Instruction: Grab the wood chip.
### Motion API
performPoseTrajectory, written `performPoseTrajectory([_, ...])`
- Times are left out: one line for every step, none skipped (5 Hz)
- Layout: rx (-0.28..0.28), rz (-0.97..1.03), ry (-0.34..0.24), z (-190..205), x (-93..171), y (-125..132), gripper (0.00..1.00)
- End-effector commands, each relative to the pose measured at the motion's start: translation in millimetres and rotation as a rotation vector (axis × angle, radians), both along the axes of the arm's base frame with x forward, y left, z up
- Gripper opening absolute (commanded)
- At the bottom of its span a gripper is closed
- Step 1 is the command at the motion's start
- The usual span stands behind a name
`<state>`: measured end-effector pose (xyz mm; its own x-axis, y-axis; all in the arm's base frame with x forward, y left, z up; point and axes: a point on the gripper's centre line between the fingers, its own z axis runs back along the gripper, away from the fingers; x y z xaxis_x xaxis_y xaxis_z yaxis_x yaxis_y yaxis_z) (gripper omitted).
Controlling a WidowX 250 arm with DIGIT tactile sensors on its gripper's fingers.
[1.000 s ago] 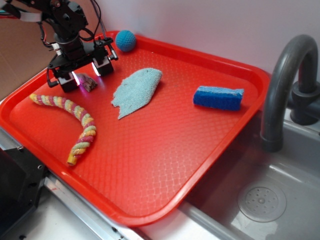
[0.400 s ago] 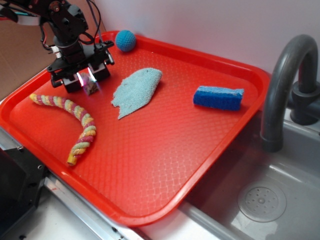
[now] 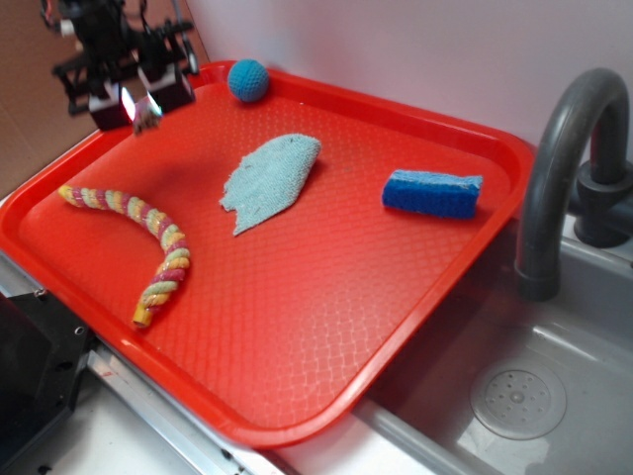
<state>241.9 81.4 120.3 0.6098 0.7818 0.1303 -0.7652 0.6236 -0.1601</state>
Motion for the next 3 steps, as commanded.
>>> performPoseTrajectory([0.080,-0.493,-0.123,78,-20,-62,0.00])
performPoseTrajectory([0.040,-0.674,-0.165,101,-44,-82,0.00])
performPoseTrajectory([0.007,-0.671,-0.122,101,-48,-78,0.00])
